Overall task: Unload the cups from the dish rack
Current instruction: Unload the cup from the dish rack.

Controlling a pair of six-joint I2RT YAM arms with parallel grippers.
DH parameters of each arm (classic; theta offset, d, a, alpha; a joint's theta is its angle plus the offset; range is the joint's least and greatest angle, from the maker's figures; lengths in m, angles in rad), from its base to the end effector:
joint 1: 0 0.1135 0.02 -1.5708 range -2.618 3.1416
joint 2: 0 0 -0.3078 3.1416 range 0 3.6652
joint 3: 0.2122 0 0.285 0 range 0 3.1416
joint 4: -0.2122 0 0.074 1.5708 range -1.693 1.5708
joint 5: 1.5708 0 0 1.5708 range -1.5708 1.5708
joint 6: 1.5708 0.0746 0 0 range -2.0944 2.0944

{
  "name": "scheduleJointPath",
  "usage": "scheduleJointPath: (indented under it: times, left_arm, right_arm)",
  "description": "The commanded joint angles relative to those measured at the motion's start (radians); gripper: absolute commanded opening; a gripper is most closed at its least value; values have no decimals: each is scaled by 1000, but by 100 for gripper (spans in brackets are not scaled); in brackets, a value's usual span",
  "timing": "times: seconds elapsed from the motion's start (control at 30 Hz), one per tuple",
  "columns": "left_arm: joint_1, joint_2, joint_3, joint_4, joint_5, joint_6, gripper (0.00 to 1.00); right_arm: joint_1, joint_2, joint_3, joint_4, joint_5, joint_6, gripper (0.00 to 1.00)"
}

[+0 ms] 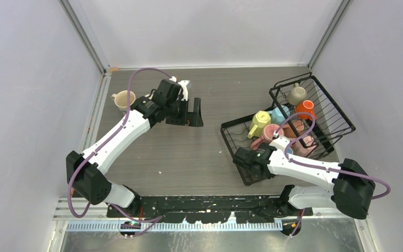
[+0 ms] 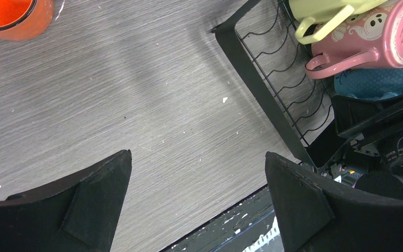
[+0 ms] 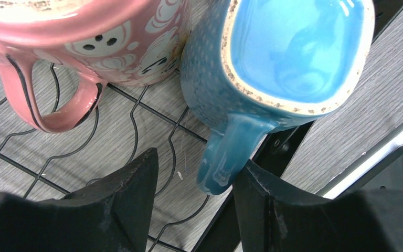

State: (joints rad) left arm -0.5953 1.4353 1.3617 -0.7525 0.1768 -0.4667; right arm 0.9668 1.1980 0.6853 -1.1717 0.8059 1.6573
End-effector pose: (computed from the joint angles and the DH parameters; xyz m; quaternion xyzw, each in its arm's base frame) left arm 0.2912 -0.2131 0.3494 0.0917 0.9239 -0.2544 0.2708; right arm 0.1385 0.1060 0.1910 0.2899 0.8718 -0.1507 0.3651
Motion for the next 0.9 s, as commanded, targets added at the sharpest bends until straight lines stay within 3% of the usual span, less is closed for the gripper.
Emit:
scheduleJointPath:
  times: [0.0, 0.5, 0.87]
  left_arm:
    - [-3, -29, -2, 28, 10, 7, 100]
    - [-3, -23, -6, 26, 5, 12, 100]
    - [-3, -18, -11, 31, 2, 19, 100]
  right_arm:
    - [4, 13, 9, -13, 88, 60, 55]
    - [8, 45, 41, 8, 61, 2, 28]
    - [37, 2, 73, 0, 21, -8, 26]
